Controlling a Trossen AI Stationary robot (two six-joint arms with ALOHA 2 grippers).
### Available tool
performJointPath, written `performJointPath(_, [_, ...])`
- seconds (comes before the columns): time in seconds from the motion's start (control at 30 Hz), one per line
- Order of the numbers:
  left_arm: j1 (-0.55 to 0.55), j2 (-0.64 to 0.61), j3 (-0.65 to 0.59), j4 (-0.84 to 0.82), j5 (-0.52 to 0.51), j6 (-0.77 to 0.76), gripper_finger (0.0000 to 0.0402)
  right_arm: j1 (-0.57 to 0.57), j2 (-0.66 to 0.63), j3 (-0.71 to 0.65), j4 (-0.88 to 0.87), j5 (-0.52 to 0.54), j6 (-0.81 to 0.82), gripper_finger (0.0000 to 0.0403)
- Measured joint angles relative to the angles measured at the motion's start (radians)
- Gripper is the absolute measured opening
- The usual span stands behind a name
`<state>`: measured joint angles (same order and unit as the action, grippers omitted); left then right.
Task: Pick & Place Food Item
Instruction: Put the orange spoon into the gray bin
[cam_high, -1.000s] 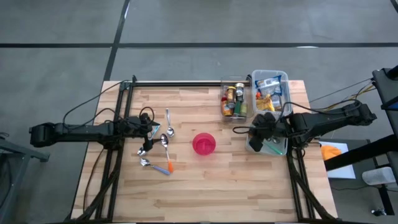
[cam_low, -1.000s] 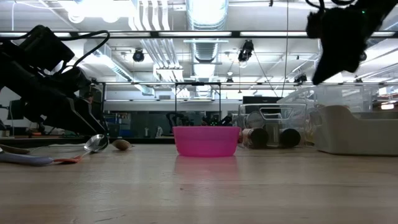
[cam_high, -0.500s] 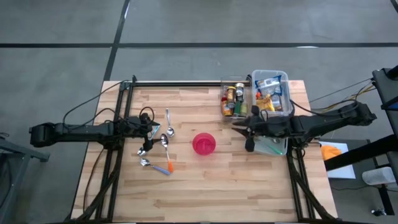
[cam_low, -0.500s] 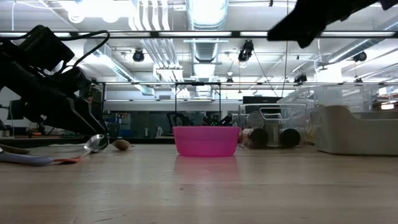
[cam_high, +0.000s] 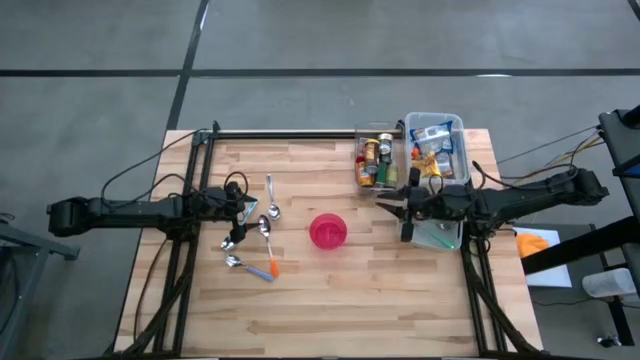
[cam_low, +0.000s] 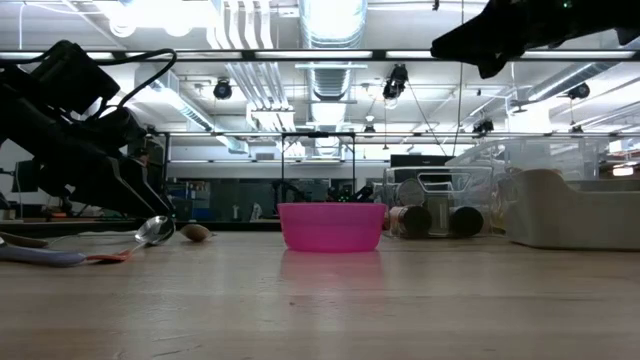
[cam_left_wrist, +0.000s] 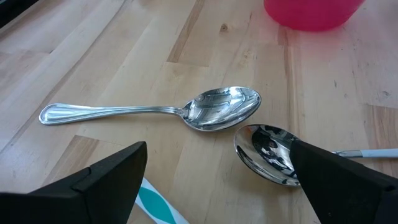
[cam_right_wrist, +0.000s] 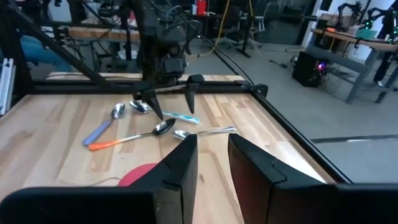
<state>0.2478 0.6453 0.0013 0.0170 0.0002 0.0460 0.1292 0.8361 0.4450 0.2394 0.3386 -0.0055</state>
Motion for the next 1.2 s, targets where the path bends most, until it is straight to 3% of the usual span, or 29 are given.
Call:
performJointPath(0.37, [0.0, 0.0, 0.0, 0.0, 0.0, 0.0, 0.0396, -0.066, -0.099, -0.042, -0.026, -0.003, -0.014, 0.0087])
performJointPath(0.6, [0.0, 0.0, 0.0, 0.0, 0.0, 0.0, 0.0396, -0.105, -0.2, -0.042, -0.148, -0.112, -0.024, 0.0087])
performJointPath(1.2, [0.0, 0.0, 0.0, 0.0, 0.0, 0.0, 0.0396, -0.104, -0.238, -0.042, -0.184, -0.076, 0.047, 0.0087])
